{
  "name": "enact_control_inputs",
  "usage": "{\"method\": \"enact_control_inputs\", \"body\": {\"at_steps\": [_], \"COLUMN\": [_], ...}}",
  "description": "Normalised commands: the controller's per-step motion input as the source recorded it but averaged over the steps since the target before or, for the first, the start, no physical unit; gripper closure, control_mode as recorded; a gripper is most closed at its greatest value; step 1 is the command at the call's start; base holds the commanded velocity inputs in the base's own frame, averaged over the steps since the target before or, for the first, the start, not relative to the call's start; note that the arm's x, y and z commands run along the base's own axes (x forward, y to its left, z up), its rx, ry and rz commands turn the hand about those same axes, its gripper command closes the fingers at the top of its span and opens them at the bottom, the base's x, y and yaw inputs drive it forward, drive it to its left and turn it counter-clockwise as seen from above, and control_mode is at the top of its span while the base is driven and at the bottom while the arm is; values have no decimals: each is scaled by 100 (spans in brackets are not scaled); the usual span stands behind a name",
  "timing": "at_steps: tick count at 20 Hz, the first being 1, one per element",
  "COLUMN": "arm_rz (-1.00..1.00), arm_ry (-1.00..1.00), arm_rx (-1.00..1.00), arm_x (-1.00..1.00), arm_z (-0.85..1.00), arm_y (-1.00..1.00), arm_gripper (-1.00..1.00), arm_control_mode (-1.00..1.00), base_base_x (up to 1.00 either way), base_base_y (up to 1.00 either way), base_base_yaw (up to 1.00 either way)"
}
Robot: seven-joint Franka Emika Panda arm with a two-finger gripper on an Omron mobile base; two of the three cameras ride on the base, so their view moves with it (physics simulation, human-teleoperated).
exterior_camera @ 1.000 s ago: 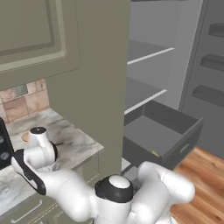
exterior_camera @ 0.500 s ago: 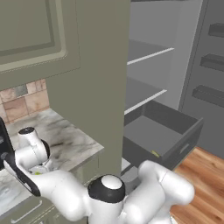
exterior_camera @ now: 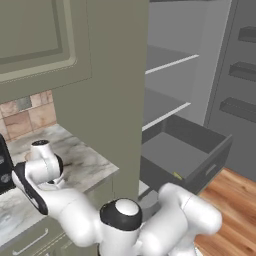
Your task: Place the lemon wedges inside the fridge drawer. Close the drawer after placing the vegetables.
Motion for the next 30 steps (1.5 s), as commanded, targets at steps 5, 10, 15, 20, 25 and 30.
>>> {"method": "enact_control_inputs", "body": {"at_steps": [5, 10, 15, 20, 25, 30], "arm_rz": [-11, -14, -7, -10, -13, -10], "arm_ry": [-4, -2, -10, -25, -19, -2], "arm_rx": [6, 4, 3, 4, 4, 10], "arm_x": [-35, -53, -67, -96, -58, 5], "arm_z": [61, 100, 94, 52, 35, 12], "arm_y": [-68, -63, -60, -86, -99, -93], "arm_gripper": [100, 100, 100, 100, 100, 100], "arm_control_mode": [-100, -100, -100, -100, -100, -100], "base_base_x": [0, 0, 0, 0, 0, 0], "base_base_y": [0, 0, 0, 0, 0, 0], "base_base_yaw": [0, 0, 0, 0, 0, 0]}}
